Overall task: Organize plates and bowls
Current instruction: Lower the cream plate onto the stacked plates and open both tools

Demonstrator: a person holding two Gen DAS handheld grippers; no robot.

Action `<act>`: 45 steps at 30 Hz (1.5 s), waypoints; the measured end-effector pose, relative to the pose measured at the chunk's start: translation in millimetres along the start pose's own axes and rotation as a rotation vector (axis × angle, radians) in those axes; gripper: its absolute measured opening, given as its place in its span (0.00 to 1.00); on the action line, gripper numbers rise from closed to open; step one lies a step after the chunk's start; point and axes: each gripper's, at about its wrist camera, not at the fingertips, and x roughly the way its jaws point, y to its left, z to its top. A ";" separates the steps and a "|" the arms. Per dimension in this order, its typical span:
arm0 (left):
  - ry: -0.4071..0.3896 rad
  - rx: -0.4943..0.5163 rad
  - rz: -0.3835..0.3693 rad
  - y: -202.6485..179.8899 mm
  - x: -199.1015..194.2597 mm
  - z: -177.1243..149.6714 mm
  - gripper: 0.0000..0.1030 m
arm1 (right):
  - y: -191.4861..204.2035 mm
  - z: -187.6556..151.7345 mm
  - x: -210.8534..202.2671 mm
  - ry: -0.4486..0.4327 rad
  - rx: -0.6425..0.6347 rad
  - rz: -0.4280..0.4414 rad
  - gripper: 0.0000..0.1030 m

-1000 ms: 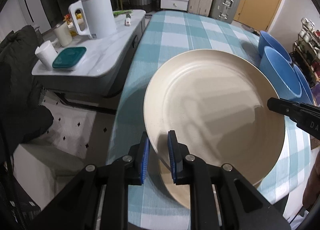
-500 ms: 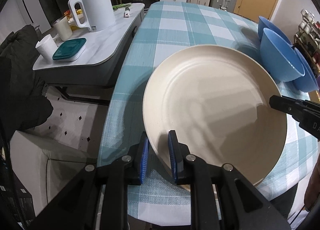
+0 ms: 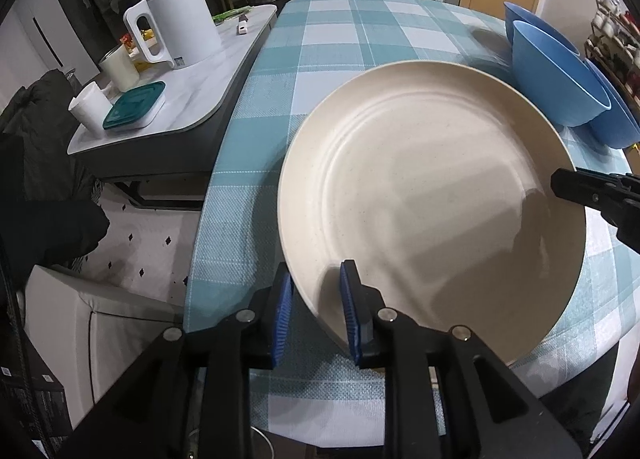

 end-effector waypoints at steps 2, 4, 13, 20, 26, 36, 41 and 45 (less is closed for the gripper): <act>-0.006 0.006 0.004 -1.2 -0.2 -2.0 0.21 | 0.9 -2.1 -3.4 -0.009 -0.004 0.001 0.12; -0.010 0.019 0.016 -3.7 -0.1 -3.4 0.22 | 0.4 -5.4 -6.0 -0.012 -0.006 0.006 0.12; -0.025 0.045 0.048 -11.0 0.5 -6.2 0.28 | 7.3 -20.1 -0.9 -0.020 -0.074 -0.047 0.15; -0.028 0.032 0.036 -8.1 0.3 -7.4 0.28 | 20.2 -24.0 2.5 -0.018 -0.173 -0.122 0.19; -0.020 0.005 0.009 -5.0 0.6 -7.0 0.28 | 24.9 -24.1 5.6 -0.011 -0.212 -0.154 0.22; -0.027 -0.012 -0.027 -2.9 2.9 -11.3 0.32 | 5.6 -21.0 22.8 0.038 -0.106 -0.092 0.22; -0.018 -0.033 -0.056 1.2 2.7 -10.4 0.32 | -10.3 -22.3 28.0 0.051 -0.004 0.022 0.23; 0.009 -0.088 -0.128 10.2 2.9 -10.9 0.36 | -20.1 -24.5 30.9 0.053 0.076 0.090 0.24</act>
